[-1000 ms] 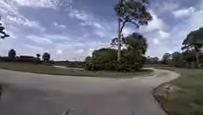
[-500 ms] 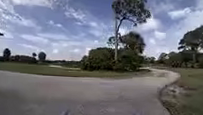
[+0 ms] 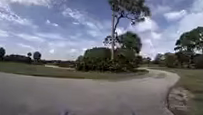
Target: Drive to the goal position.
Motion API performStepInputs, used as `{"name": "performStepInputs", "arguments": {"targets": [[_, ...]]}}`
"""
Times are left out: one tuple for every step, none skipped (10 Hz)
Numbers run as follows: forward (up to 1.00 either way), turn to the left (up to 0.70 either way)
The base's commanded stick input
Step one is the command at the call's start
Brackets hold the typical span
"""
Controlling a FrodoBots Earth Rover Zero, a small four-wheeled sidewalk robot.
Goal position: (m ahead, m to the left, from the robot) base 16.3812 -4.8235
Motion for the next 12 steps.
{"name": "performStepInputs", "arguments": {"targets": [[0.69,-0.33],[0.69,-0.31],[0.69,-0.29],[0.69,-0.17],[0.69,-0.06],[0.69,-0.27],[0.69,-0.25],[0.69,-0.12],[0.69,0.01],[0.69,0.03],[0.69,0.03],[0.69,0.03]]}}
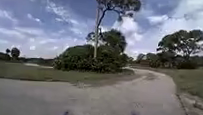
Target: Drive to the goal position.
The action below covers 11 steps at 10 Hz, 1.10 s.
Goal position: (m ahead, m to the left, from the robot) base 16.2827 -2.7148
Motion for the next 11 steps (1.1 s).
{"name": "performStepInputs", "arguments": {"targets": [[0.69,0.03],[0.69,-0.03],[0.69,-0.15],[0.69,-0.04],[0.69,0.03],[0.69,0.03],[0.69,0.03],[0.69,0.03],[0.69,0.03],[0.69,-0.02],[0.69,-0.06]]}}
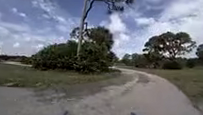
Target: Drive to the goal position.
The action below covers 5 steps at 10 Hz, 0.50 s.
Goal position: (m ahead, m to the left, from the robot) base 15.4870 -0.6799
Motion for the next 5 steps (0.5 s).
{"name": "performStepInputs", "arguments": {"targets": [[0.69,-0.06],[0.69,0.01],[0.69,-0.06],[0.69,-0.17],[0.69,-0.26]]}}
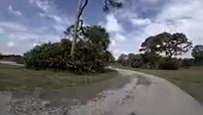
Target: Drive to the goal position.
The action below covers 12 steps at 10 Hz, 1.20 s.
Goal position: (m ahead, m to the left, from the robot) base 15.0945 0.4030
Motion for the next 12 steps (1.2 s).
{"name": "performStepInputs", "arguments": {"targets": [[0.69,-0.33],[0.69,-0.15],[0.69,0.02],[0.69,0.0],[0.69,-0.03],[0.69,-0.1],[0.69,-0.31],[0.69,-0.13],[0.69,0.03],[0.69,0.01],[0.69,0.0],[0.69,0.01]]}}
